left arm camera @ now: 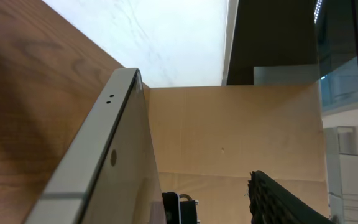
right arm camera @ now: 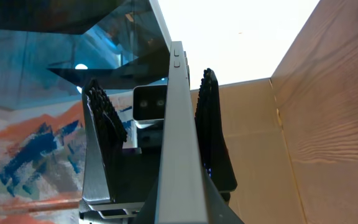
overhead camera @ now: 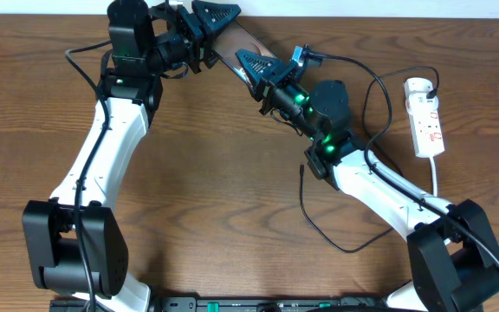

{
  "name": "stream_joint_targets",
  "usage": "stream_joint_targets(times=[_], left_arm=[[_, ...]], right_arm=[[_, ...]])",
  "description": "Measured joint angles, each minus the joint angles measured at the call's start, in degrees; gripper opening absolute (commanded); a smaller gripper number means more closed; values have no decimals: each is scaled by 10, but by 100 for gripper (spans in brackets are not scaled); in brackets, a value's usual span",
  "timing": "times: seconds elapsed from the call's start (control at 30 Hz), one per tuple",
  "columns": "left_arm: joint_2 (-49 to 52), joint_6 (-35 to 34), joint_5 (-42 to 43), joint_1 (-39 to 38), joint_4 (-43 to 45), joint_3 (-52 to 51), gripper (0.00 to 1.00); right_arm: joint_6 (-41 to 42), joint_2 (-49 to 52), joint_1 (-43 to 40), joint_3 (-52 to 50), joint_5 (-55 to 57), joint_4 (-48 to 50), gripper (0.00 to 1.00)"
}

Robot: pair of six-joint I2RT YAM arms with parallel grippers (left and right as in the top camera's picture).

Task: Plug charger to phone and switch on socket
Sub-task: 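Close the left gripper on the phone's top edge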

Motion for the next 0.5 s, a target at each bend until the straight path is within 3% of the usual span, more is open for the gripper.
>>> stream_joint_targets(times=[0.1,0.4,0.5], left_arm=[[0,0,2,0,0,0,59],[0,0,17,0,0,0,35],[0,2,19,0,0,0,31]], right_arm=[[0,0,1,0,2,0,2],[0,0,2,0,7,6,2],[3,0,2,0,8,12,2]])
